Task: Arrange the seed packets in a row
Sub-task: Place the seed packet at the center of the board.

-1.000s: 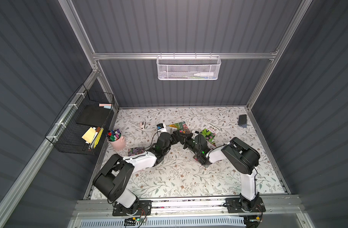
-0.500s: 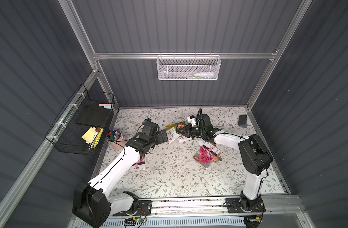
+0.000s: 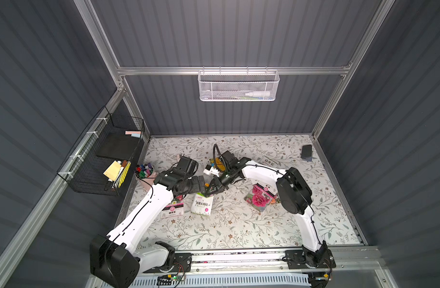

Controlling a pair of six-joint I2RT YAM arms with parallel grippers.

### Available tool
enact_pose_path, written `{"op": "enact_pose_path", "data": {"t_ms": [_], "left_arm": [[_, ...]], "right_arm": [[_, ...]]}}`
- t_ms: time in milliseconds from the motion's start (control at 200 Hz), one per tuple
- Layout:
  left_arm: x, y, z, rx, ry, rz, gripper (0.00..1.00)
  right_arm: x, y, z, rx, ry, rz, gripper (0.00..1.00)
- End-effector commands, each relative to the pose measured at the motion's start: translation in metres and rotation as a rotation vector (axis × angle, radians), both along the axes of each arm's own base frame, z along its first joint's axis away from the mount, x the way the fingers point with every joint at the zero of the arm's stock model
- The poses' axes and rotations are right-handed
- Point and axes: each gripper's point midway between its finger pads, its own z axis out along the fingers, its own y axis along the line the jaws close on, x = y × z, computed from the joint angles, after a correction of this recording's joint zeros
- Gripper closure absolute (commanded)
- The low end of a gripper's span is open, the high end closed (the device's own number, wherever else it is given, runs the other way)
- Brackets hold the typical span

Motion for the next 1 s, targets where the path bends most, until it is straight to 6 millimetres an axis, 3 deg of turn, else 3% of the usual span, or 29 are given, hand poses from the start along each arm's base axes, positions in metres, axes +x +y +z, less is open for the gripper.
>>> {"op": "enact_pose_path", "data": {"t_ms": [0, 260, 550, 730, 895, 990], "left_arm": [[-0.014, 0.014, 0.000, 0.049, 0.016, -0.007, 0.01], [-0.024, 0.022, -0.007, 0.060, 0.029, 0.000, 0.01], [-0.030, 0.023, -0.011, 0.057, 0.038, -0.003, 0.01], [-0.032, 0.023, -0.016, 0.050, 0.047, 0.003, 0.01], [-0.033, 0.021, -0.020, 0.032, 0.058, 0.002, 0.01], [-0.034, 0.020, -0.021, 0.027, 0.059, 0.002, 0.01]], "right_arm": [[-0.002, -0.001, -0.004, 0.000, 0.024, 0.045, 1.00], [0.006, 0.021, -0.030, -0.030, 0.037, 0.059, 1.00], [0.016, 0.028, -0.064, -0.126, 0.004, 0.033, 1.00], [0.031, 0.039, -0.074, -0.150, -0.046, -0.020, 0.94], [0.041, 0.047, -0.076, -0.163, -0.087, -0.057, 0.81], [0.045, 0.049, -0.078, -0.169, -0.112, -0.067, 0.58]]}}
